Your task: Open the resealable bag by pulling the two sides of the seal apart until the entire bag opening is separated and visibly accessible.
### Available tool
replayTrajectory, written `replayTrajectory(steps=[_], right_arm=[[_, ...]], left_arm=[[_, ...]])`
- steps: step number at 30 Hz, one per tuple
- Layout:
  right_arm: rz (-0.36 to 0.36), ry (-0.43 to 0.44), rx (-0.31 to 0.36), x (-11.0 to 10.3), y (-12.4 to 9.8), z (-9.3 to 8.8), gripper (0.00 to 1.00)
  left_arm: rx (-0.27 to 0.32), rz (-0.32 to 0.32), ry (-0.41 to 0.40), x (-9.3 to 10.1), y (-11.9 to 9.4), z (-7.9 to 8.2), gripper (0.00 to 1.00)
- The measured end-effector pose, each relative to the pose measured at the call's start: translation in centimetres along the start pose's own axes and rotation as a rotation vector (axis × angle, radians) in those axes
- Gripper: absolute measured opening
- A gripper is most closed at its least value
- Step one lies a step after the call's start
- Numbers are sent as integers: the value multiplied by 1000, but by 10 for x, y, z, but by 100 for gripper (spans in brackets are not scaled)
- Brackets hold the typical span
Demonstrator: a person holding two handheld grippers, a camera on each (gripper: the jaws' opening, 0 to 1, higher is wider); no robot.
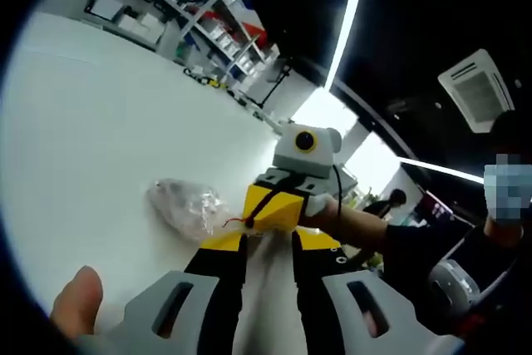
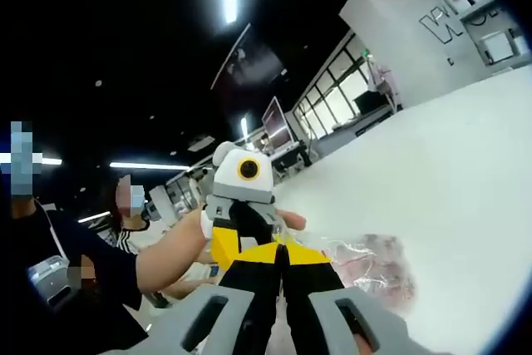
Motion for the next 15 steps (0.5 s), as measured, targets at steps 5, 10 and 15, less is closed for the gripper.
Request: replayTrajectory(steps=[5, 10, 15], right_arm=[[-3, -25, 25, 5, -2, 7, 0], [0, -28, 22, 5, -1, 10, 0], [-5, -40, 40, 5, -2, 12, 0]], left_arm=[[65, 30, -49, 5, -5, 1, 22], [83, 44, -60, 4, -7, 3, 22], [109, 64, -79, 1, -10, 6, 22]])
Point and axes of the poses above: the point that each gripper's makers call its tool centre point, and the gripper's own axes: y roughly forward along the fingers, x roughly to its right, z roughly out of its top, the point moved 3 cm from there along -y, roughly backward along the fingers, and after that the axes turned 14 degrees about y, right-handed, at the moved point
